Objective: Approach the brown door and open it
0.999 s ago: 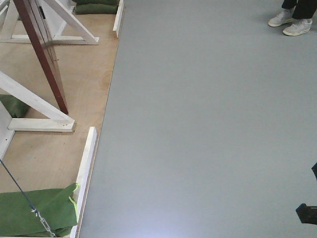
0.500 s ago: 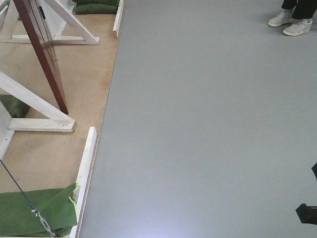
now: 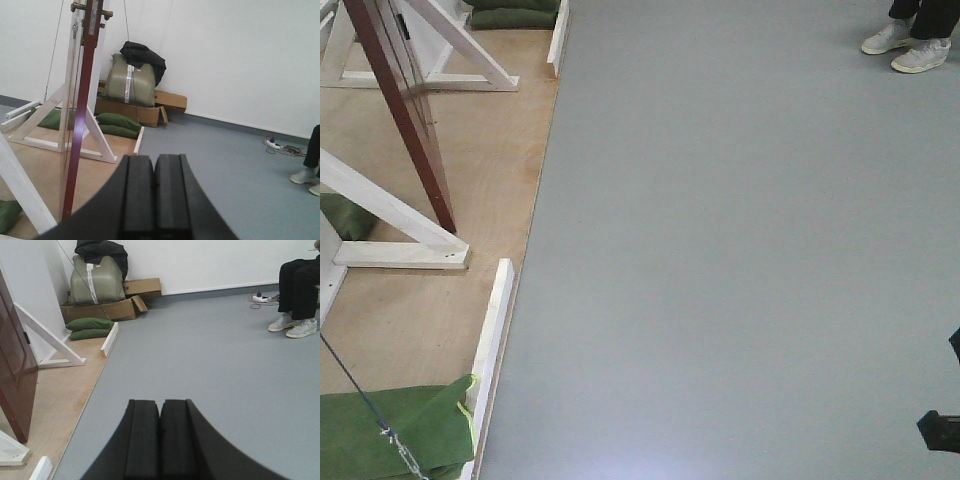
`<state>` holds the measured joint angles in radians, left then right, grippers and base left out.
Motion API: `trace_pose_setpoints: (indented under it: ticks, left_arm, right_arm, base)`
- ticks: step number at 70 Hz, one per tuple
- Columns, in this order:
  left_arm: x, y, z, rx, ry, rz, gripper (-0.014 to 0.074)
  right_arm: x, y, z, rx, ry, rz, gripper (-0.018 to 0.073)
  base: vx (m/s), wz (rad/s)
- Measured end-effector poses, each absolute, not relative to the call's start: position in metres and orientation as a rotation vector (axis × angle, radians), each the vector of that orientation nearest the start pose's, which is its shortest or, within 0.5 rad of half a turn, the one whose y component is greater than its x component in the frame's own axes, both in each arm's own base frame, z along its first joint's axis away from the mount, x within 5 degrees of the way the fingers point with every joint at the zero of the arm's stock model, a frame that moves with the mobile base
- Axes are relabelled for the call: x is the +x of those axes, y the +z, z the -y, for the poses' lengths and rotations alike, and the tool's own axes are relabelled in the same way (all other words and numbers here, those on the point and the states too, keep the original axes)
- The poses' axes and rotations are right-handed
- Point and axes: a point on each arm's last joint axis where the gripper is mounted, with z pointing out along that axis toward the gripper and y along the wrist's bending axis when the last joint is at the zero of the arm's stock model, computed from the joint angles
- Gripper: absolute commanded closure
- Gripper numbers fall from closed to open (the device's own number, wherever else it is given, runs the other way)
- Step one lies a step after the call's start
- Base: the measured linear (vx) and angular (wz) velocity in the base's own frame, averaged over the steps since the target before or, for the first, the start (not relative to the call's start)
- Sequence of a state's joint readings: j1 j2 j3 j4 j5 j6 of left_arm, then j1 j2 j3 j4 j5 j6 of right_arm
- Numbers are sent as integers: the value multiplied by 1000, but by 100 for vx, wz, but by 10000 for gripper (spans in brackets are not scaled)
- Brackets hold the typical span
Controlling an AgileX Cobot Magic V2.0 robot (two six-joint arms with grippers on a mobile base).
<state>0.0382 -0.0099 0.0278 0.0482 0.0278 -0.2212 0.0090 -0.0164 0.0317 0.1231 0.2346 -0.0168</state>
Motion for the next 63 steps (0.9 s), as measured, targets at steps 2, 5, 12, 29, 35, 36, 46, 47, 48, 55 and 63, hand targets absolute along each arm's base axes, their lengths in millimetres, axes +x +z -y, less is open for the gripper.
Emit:
trace_pose_setpoints:
  ticks: [2,5,12,29,35,36,46,47,48,55,63]
  left_arm:
    - [57,202,-2,-162,-106,-1522,580]
    - [57,202,-2,-162,-106,-1522,580]
    - [57,202,-2,-162,-106,-1522,580]
    - [57,202,-2,-162,-106,-1522,580]
    - [57,202,-2,-162,-106,-1522,580]
    - [57,202,-2,-162,-106,-1522,580]
    - [57,202,-2,-162,-106,-1522,580]
    - [57,202,-2,-162,-106,-1522,580]
    - [57,202,-2,-162,-106,-1522,580]
    - [57,202,-2,-162,-106,-1522,580]
    - [57,202,-2,-162,-106,-1522,580]
  right_arm:
    - [55,182,-3,60,107,-1732,559]
    - [55,182,-3,60,107,-1732,559]
    - [55,182,-3,60,107,-1732,559]
    - [55,182,-3,60,107,-1732,559]
    - [55,182,-3,60,107,-1732,559]
    - [55,182,-3,60,107,-1732,559]
    - [55,182,-3,60,107,-1732,559]
    - [55,182,-3,60,107,-1732,559]
    - [55,182,-3,60,107,-1732,559]
    - [55,182,-3,60,107,-1732,559]
    - [55,182,-3,60,107,-1732,559]
  base:
    - [10,-4]
    - [12,-5]
    - [15,-6]
    - [22,-7]
    - [26,-10]
    - [27,-10]
    - [28,-6]
    - [31,5]
    - [31,5]
    - [33,8]
    - [35,12]
